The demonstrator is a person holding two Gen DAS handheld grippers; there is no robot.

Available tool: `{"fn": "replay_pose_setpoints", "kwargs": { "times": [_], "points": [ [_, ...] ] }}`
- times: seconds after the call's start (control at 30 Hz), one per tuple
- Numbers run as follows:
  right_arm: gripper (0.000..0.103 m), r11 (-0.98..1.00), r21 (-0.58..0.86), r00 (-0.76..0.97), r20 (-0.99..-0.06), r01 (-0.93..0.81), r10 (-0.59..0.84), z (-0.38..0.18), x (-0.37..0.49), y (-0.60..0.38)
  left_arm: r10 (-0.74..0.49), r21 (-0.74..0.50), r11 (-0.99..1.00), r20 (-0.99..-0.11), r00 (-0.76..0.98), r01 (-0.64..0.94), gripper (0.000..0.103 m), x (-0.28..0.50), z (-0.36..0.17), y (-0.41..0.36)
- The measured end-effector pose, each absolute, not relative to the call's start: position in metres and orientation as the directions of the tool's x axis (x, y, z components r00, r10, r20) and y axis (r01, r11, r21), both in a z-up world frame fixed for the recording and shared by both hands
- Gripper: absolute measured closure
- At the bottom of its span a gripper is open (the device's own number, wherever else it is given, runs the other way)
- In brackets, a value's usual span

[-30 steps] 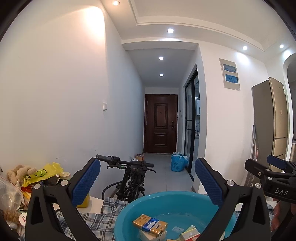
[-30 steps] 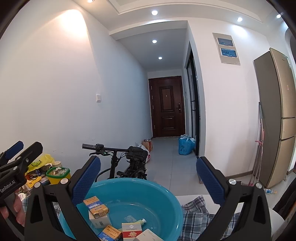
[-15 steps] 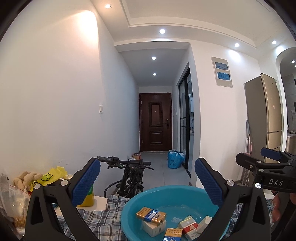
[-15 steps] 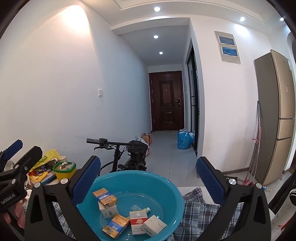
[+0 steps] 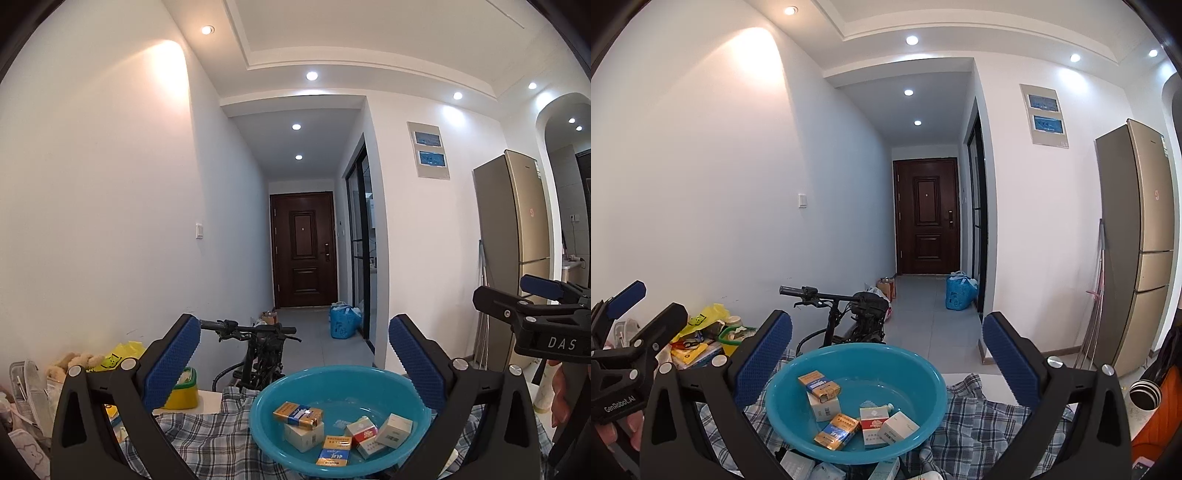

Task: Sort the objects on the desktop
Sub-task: 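Move both open tools back toward the pile of items beside the basin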

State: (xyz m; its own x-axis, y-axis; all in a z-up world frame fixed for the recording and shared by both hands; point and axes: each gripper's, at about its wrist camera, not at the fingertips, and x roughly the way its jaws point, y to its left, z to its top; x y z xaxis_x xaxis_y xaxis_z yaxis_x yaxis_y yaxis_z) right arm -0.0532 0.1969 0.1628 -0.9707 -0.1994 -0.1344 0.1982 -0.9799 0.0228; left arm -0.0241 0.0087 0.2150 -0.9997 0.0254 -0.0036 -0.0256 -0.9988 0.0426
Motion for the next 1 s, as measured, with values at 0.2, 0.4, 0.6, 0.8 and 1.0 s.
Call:
{"fn": "replay_pose_setpoints", "kwargs": {
  "times": [0.2,0.4,0.6,0.8,1.0],
  "points": [
    [0.000,-0.975,-0.022,-0.970,-0.107,0.221,-0.218,0.167,-0.017,0.190,0.070,0.042,-0.997,-0.010,-0.997,-0.070,0.000,0.015,0.218,0.017],
    [0.000,-0.967,-0.019,-0.963,-0.105,0.253,-0.250,0.168,0.014,0.192,0.083,0.051,-0.995,0.022,-0.996,-0.082,0.000,0.052,0.222,0.021],
    [0.000,-0.964,-0.009,-0.960,-0.093,0.265,-0.263,0.168,0.030,0.197,0.097,0.022,-0.995,0.064,-0.993,-0.096,0.000,0.073,0.225,0.024],
    [0.000,-0.964,-0.004,-0.960,-0.090,0.265,-0.264,0.164,0.039,0.201,0.100,0.000,-0.995,0.058,-0.993,-0.100,0.000,0.073,0.218,0.022],
    [0.000,-0.971,-0.010,-0.968,-0.085,0.239,-0.238,0.153,0.049,0.204,0.092,0.018,-0.996,0.041,-0.995,-0.091,0.000,0.072,0.202,0.028]
  ]
}}
